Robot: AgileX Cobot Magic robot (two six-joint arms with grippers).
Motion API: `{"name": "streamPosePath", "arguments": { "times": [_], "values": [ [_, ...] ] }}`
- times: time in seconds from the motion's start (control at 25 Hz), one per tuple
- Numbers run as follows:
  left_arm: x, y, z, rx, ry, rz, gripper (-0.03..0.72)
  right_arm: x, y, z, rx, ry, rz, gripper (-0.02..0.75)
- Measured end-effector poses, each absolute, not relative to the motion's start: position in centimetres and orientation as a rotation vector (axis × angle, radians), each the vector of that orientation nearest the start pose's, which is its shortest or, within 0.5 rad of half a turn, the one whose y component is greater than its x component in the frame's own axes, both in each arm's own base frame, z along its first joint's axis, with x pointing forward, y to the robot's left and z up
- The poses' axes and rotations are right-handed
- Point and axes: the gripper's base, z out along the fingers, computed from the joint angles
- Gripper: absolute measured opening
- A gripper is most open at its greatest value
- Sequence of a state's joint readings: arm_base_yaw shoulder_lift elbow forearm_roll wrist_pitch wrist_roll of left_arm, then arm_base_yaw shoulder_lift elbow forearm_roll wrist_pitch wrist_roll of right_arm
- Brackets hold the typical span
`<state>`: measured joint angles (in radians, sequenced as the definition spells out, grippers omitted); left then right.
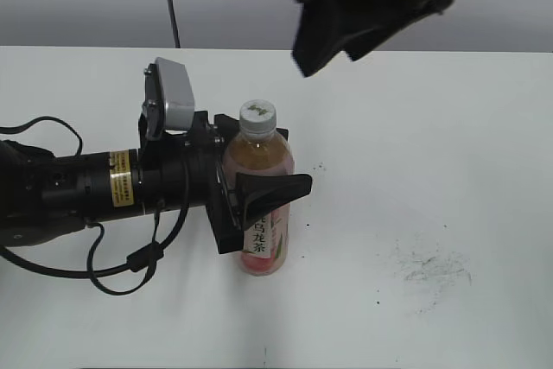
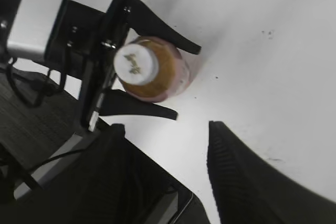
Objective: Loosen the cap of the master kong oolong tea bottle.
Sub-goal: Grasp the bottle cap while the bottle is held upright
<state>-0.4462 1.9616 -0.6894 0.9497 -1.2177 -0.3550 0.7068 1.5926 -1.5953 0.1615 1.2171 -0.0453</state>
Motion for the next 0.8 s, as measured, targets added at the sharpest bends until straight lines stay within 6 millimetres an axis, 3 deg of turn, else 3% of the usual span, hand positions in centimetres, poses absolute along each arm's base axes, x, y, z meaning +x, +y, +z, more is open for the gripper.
{"name": "streamPosePath", "arguments": {
  "times": [0.24, 0.6, 0.8],
  "values": [
    [25.5, -19.9, 13.5, 1.072, 1.438, -1.007, 0.446, 25.0, 26.5, 35.5, -0.966, 2.603, 0.404, 0.375],
    [25.3, -19.9, 13.5, 1.101, 1.416, -1.007, 0.446, 26.4, 28.1, 32.4, -0.922, 2.710, 0.389, 0.375],
    [25.3, -20.0, 13.5, 1.107, 1.411, -1.007, 0.446, 26.6, 28.3, 31.7, -0.919, 2.730, 0.380, 0.377]
  ]
}}
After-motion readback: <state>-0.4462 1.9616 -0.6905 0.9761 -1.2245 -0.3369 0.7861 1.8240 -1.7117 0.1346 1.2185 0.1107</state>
